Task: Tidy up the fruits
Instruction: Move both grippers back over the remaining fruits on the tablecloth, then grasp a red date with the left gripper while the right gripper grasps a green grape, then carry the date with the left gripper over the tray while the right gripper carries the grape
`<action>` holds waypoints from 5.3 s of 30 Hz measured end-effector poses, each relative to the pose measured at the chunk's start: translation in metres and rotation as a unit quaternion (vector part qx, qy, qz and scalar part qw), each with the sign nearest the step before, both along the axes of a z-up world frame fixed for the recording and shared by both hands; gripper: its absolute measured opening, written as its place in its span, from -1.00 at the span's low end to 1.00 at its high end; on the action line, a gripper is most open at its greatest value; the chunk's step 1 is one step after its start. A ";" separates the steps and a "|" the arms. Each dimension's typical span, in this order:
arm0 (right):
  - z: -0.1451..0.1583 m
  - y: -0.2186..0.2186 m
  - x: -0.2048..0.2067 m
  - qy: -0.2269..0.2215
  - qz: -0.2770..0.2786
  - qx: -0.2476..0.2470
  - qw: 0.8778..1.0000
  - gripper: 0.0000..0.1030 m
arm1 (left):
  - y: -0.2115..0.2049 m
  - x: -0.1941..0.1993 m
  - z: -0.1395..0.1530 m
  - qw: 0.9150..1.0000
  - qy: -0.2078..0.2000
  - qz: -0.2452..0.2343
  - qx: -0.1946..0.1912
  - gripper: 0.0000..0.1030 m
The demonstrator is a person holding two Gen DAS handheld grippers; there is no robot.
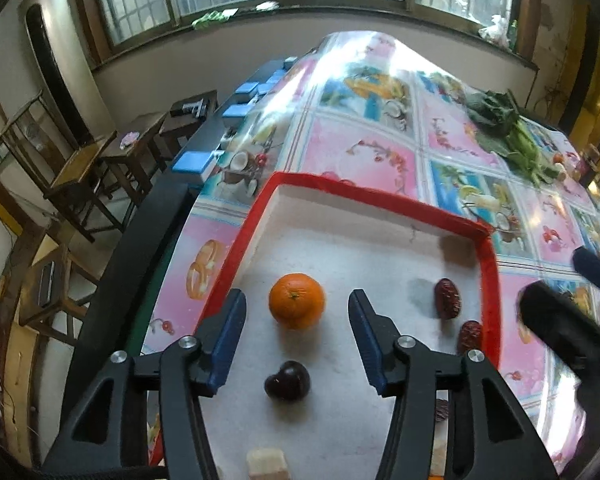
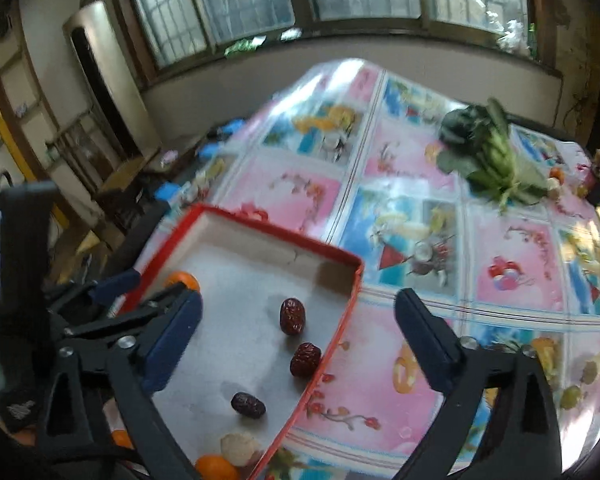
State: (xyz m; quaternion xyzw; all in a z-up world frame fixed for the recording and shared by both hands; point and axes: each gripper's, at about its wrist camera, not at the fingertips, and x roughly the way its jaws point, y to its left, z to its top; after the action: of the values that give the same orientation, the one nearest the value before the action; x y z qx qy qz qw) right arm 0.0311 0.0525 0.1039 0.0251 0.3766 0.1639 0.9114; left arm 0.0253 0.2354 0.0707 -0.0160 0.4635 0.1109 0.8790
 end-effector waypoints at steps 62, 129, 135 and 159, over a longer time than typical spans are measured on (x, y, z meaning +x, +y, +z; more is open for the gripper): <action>-0.062 -0.258 -0.057 0.053 -0.129 -0.043 0.989 0.26 | -0.226 0.038 -0.044 0.963 0.098 -0.251 -0.013 0.50; -0.050 -0.224 -0.072 0.051 -0.079 0.034 0.995 -0.55 | -0.209 0.002 -0.003 0.966 0.058 -0.243 -0.066 -0.68; -0.033 -0.172 -0.072 0.035 -0.029 0.036 0.998 -0.55 | -0.165 -0.021 0.013 0.978 0.040 -0.196 -0.053 -0.68; -0.014 -0.015 -0.076 0.013 0.082 0.016 0.996 -0.54 | -0.041 -0.065 0.021 0.994 0.027 -0.097 -0.043 -0.68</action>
State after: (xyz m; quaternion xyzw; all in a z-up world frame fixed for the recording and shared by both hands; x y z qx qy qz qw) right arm -0.0447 0.0374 0.0896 0.0114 0.3865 0.2436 0.8895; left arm -0.0401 0.1947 0.0915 -0.0055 0.4908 0.0052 0.8713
